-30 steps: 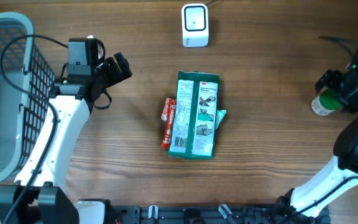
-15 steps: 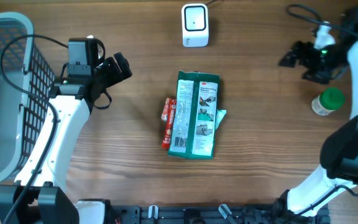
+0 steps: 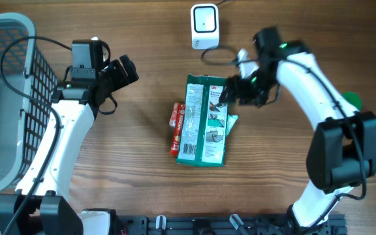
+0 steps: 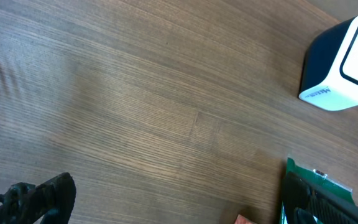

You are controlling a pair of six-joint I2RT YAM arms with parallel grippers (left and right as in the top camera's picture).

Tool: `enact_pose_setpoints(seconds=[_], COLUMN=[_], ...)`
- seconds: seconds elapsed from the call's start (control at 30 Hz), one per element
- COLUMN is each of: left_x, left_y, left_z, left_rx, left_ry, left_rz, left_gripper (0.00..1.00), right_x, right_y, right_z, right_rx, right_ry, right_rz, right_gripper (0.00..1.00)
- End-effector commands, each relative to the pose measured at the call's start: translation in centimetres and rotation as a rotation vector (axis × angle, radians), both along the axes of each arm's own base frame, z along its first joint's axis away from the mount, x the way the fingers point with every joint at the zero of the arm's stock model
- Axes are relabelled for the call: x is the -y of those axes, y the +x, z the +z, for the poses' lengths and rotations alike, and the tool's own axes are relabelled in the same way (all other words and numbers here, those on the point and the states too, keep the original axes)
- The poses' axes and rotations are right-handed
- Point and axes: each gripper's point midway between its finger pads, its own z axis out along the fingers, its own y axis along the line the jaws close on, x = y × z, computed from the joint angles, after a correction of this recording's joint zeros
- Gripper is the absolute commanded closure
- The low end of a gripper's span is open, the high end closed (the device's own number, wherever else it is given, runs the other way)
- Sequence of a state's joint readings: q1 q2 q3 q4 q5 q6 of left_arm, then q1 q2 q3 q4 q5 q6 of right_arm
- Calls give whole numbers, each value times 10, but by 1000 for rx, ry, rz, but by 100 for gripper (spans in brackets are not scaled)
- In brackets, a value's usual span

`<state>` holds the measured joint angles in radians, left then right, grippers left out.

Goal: Scan the item barcode
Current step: 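Reach the right gripper back to the green 3M glove bag and grasp it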

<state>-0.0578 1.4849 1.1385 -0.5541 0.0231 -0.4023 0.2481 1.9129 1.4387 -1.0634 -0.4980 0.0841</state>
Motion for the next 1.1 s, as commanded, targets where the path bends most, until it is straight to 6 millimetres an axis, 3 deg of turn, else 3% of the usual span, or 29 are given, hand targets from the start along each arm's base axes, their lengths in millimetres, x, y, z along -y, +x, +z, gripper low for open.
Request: enact_pose_setpoints(seconds=[0.0,0.2,1.07], left_x=[-3,-3,-3], left_y=[3,3,3], left_z=[3,3,3], left_rx=[9,9,9], left_ry=[8,8,8], left_rz=[9,8,9], left_gripper=[0,0,0], right_x=[-13,-16,-15], right_y=[-22,-40,-41], right_z=[-15,-28,-30], right_rx=[-56,-99,-99], right_ry=[6,-8,-13], right_rz=[18,40,40], right_gripper=[38,42,41])
